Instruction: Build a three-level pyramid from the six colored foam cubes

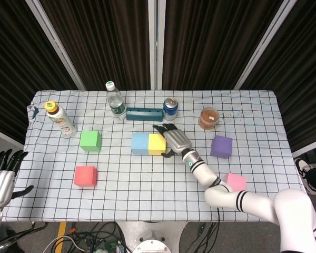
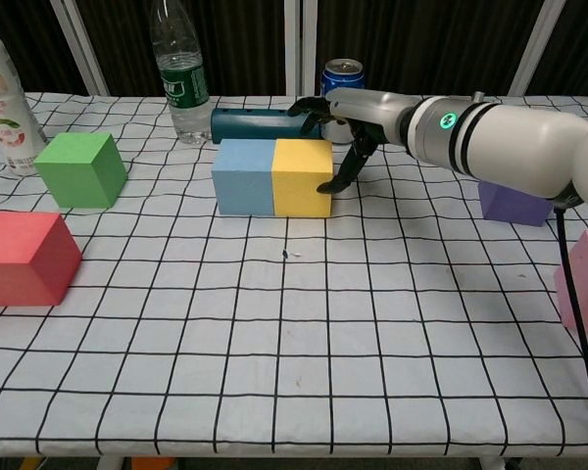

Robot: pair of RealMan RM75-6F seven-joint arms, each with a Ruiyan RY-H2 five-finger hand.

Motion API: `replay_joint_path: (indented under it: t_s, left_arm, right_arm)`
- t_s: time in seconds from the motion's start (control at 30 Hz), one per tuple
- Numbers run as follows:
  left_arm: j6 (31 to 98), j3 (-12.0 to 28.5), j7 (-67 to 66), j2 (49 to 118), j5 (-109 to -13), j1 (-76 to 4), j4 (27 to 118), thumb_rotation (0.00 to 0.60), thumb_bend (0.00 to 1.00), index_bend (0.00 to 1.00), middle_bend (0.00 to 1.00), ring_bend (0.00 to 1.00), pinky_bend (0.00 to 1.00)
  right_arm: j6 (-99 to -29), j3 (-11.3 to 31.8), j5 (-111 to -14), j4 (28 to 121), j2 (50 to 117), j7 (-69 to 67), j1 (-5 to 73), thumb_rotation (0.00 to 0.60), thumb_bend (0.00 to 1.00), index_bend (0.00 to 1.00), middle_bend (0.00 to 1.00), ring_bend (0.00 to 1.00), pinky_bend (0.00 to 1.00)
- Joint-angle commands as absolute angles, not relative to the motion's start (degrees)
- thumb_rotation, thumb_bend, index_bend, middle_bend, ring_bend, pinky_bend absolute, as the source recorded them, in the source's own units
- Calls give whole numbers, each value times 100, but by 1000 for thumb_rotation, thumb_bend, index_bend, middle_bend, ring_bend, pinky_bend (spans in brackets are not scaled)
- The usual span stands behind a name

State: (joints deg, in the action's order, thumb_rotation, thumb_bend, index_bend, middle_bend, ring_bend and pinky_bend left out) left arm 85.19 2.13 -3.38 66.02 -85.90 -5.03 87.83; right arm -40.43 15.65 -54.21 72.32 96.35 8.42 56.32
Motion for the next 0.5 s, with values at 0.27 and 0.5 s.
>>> replay_joint_path:
  t_s: [0.27, 0.5]
  left_arm:
    - [8520, 272, -237, 6584, -8709, -610, 8782, 600, 0, 129, 95, 0, 0]
    - [8359, 282, -141, 6621, -8887, -818, 8799, 600, 0, 129, 95, 0, 0]
  right_arm:
    - [-5343, 1314, -5594, 9235, 7667, 1079, 4522, 600, 110, 0, 154, 0, 0]
    - [-5963, 1035, -5908, 9889, 6841, 618, 3694, 600, 98, 0, 185, 0, 0]
